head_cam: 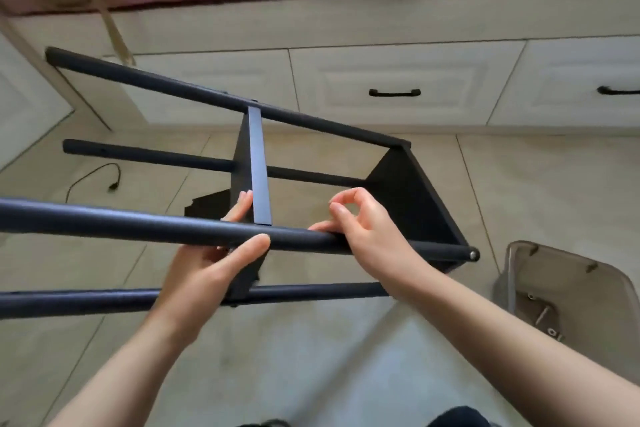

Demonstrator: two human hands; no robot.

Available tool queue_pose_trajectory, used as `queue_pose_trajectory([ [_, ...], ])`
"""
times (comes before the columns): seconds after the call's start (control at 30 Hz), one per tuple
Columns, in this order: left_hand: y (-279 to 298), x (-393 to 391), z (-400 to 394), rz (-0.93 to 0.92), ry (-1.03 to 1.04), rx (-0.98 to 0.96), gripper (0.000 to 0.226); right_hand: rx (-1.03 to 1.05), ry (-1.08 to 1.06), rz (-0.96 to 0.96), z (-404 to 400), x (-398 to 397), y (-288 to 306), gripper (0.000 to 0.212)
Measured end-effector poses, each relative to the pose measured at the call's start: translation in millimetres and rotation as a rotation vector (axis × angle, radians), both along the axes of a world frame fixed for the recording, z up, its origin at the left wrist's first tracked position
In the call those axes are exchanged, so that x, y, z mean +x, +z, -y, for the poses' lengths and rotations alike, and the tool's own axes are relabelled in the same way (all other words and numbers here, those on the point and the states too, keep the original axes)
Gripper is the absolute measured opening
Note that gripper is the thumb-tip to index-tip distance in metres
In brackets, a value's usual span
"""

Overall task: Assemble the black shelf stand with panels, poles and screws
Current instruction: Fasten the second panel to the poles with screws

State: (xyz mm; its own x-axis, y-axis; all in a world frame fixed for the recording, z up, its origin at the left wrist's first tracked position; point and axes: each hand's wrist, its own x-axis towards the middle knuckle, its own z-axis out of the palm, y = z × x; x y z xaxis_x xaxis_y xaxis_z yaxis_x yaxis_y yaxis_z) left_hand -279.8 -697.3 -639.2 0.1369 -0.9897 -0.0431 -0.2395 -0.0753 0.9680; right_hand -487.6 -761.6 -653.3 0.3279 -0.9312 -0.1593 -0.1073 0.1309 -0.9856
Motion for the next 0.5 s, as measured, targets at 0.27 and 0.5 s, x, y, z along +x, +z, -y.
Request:
queue_pose_trajectory([
  [0.27, -65.5, 3.5, -37.9, -0.181, 0.142, 0.059, 0.063, 0.078, 0.084, -0.161, -10.9, 20.7, -19.5, 0.01],
  [0.5, -99.1, 9.8, -60.4, -0.261, 0.171, 0.13, 0.061, 0.122, 0.123, -0.243, -22.4, 34.1, -34.9, 0.01],
])
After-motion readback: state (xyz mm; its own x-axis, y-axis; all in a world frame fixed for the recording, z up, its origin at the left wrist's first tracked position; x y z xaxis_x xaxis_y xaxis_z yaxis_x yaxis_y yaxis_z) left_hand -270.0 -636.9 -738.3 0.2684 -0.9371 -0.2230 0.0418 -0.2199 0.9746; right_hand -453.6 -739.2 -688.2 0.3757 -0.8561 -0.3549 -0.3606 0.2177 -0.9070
